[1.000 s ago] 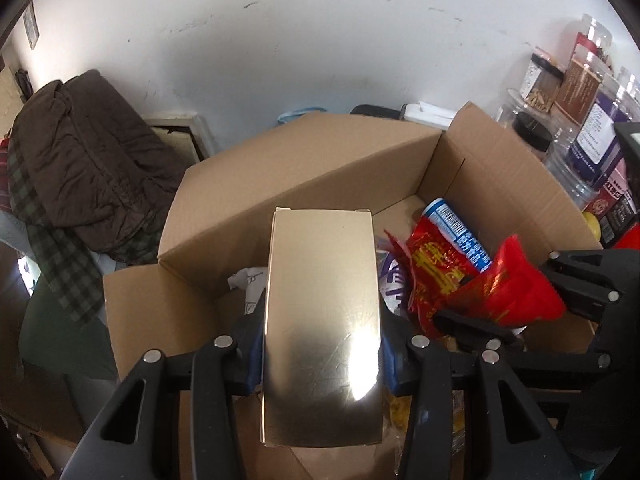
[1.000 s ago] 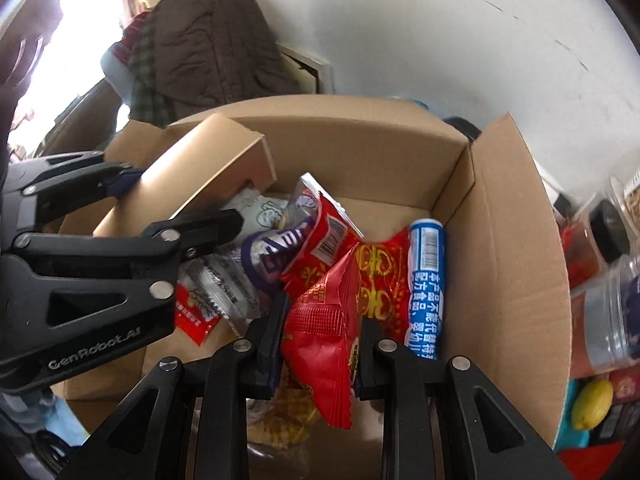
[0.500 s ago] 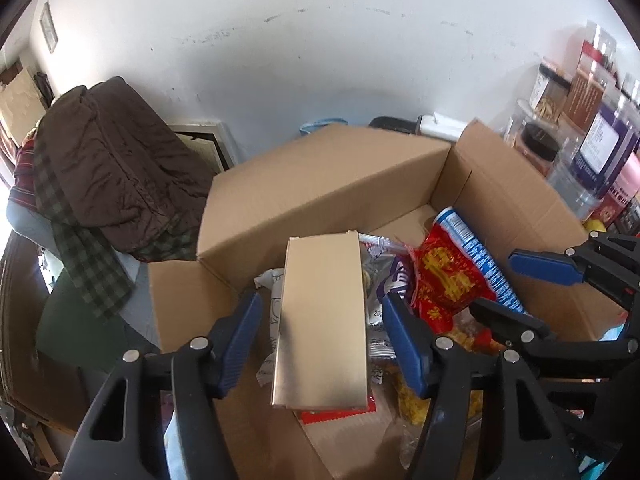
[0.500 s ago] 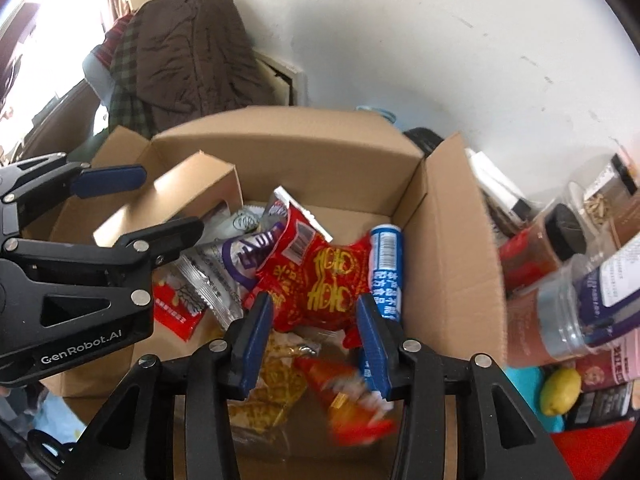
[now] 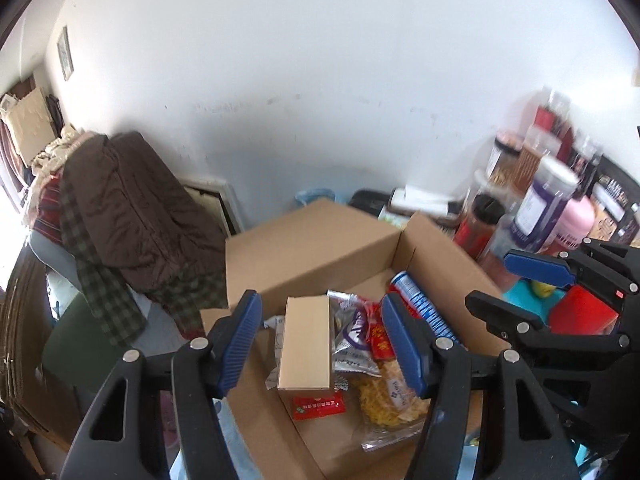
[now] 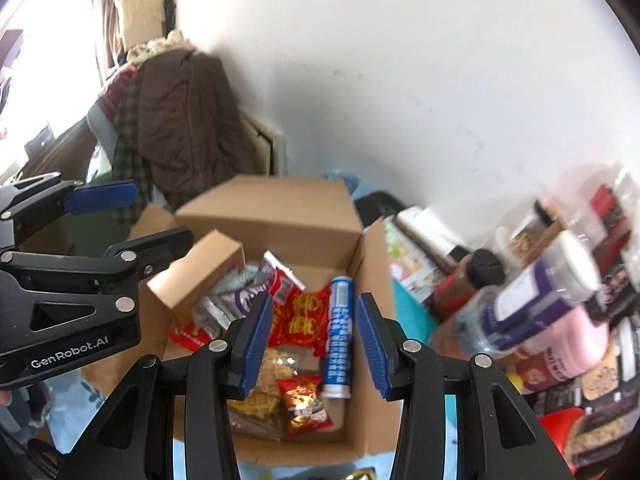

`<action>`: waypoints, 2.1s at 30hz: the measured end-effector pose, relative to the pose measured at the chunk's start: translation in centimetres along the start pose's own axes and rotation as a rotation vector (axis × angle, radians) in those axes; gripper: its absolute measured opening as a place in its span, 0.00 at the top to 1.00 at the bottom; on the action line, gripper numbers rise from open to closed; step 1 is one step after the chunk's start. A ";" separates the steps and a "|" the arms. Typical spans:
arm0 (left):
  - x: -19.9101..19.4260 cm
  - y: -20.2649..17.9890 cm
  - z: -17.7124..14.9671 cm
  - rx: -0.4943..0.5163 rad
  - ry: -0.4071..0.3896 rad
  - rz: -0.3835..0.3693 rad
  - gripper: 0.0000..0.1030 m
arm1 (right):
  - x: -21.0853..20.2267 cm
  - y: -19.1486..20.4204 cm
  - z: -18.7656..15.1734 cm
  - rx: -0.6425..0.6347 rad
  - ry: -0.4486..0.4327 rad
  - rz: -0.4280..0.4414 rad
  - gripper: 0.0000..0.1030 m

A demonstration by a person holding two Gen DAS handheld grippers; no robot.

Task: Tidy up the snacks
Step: 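Withdraw both grippers from the box toward the brown-red snack pack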

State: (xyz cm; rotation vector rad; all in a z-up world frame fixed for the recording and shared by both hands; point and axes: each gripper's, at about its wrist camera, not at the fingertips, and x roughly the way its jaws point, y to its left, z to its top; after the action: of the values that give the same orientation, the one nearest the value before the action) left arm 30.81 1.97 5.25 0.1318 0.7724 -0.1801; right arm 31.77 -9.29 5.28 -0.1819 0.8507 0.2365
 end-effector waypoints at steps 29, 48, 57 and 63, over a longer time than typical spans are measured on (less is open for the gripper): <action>-16.8 -3.0 -5.8 0.032 -0.240 -0.092 0.39 | -18.8 3.4 -7.8 0.017 -0.369 -0.132 0.23; -17.9 -6.7 -13.9 0.131 -0.219 -0.173 0.39 | -19.3 5.0 -17.9 0.104 -0.339 -0.172 0.19; -14.8 -8.8 -16.9 0.151 -0.117 -0.233 0.39 | -17.4 4.3 -22.1 0.192 -0.277 -0.153 0.19; -12.4 -10.0 -18.4 0.155 -0.045 -0.264 0.39 | -15.7 3.4 -24.2 0.233 -0.221 -0.151 0.19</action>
State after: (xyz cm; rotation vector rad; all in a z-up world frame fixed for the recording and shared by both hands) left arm 7.49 -3.01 0.35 0.1716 0.7287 -0.4928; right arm 3.49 -14.25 1.35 -0.0011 0.6349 0.0139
